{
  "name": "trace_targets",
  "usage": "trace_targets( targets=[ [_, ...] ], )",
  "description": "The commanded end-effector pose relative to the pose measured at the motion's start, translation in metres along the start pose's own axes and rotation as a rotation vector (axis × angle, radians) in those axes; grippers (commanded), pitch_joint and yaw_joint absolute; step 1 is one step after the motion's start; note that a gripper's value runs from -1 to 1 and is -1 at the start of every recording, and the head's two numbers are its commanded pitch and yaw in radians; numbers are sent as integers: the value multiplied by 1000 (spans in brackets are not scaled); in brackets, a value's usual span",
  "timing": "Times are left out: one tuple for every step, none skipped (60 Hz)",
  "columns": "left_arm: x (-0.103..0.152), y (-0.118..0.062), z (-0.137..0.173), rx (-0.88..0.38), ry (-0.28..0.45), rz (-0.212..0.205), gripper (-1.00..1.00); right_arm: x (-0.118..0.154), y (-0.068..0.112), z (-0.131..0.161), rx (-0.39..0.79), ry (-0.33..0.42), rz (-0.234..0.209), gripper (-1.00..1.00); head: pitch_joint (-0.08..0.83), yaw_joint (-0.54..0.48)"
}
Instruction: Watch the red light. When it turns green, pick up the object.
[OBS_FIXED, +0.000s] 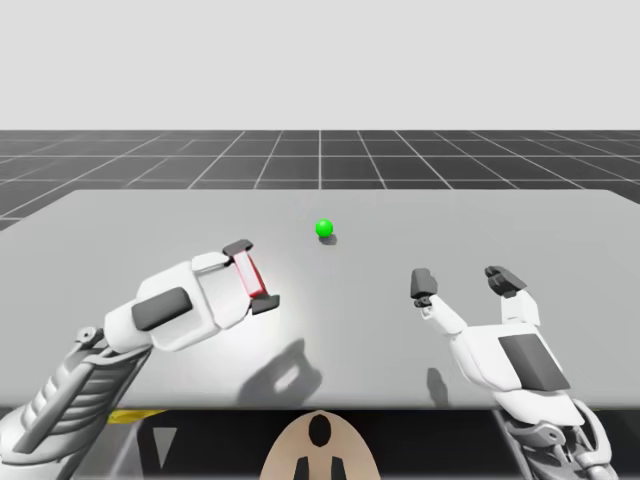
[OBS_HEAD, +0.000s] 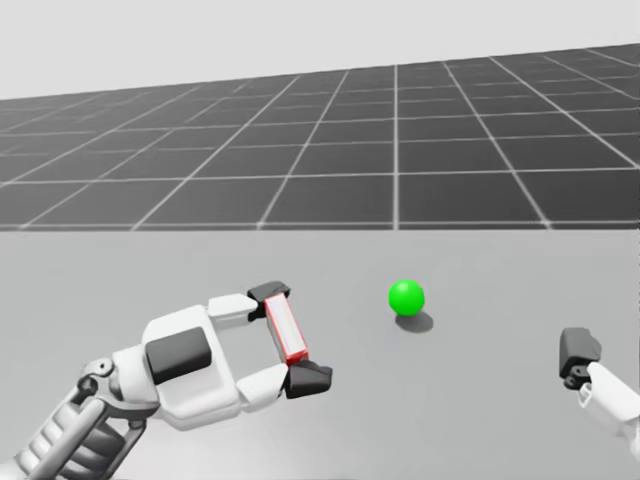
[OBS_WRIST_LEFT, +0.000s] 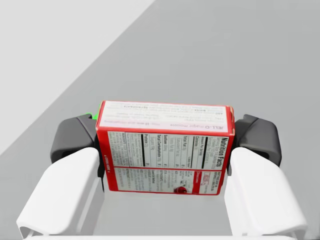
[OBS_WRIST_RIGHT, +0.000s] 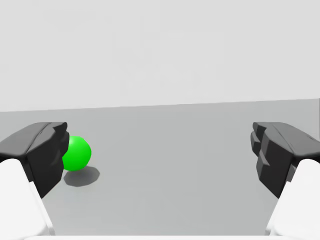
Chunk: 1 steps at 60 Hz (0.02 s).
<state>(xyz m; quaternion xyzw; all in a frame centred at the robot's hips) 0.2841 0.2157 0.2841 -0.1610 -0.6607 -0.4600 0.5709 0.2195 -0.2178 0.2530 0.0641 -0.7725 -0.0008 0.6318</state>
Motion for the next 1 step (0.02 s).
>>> trace_targets(
  targets=[
    [75,17,10,105,-150,-140,1000,-1,3,2,2,-7,-16,-1000,318,160]
  ],
)
